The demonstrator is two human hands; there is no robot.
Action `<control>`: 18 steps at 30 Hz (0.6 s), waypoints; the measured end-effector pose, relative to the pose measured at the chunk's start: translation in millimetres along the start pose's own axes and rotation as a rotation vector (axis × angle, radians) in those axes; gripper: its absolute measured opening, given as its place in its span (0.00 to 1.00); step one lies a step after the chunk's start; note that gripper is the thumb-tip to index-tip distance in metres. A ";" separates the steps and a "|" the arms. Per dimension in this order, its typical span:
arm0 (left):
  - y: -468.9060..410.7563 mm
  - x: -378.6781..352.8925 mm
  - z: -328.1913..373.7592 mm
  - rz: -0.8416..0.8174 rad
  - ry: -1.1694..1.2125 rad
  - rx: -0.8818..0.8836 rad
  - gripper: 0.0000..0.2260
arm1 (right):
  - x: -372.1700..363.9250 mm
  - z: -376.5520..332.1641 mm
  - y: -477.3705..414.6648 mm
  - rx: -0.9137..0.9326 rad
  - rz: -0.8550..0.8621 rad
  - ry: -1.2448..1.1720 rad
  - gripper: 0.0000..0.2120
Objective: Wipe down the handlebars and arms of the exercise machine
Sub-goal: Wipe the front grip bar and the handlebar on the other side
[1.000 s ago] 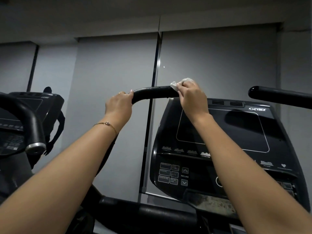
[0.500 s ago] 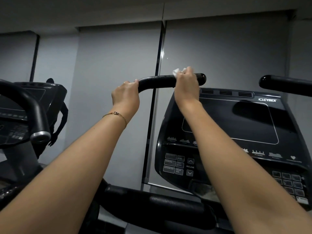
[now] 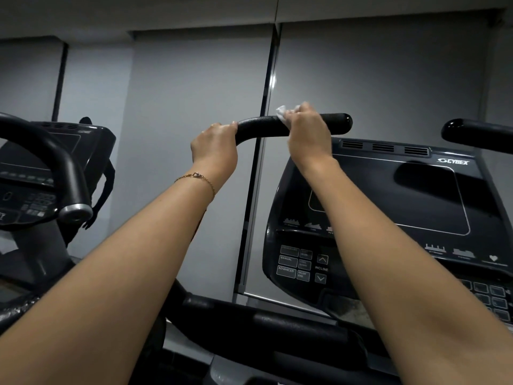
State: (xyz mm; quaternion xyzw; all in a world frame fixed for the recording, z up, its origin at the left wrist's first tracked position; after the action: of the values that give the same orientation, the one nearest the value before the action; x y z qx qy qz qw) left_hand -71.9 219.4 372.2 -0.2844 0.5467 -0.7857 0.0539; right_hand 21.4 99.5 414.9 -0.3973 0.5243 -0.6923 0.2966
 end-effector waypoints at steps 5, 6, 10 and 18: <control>-2.4 2.8 -0.6 -0.007 0.010 -0.009 0.20 | -0.3 8.6 -1.4 -0.155 0.070 0.033 0.15; -2.9 3.1 -1.1 -0.006 0.011 -0.008 0.20 | -5.0 -3.3 -1.6 -0.109 0.043 0.019 0.15; -3.9 3.7 -3.6 -0.014 0.022 0.003 0.19 | -7.5 -16.2 -2.3 0.027 -0.016 0.023 0.20; -5.8 6.8 -3.9 -0.047 0.034 -0.003 0.18 | -17.6 -36.6 0.4 0.015 0.002 -0.013 0.18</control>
State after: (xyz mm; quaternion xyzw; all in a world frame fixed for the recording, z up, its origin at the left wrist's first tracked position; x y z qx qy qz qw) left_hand -78.2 222.2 379.0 -0.2838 0.5418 -0.7907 0.0257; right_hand -1.1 131.8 405.4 -0.3990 0.5178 -0.6932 0.3037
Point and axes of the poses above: each hand's wrist, its own y-axis away from the middle knuckle, its own x-axis out of the back of the hand, z = x × y, the point moved 4 cm from there along -y, towards the middle knuckle, and after that the axes turned 2 degrees about -y, right-handed, at the moved point
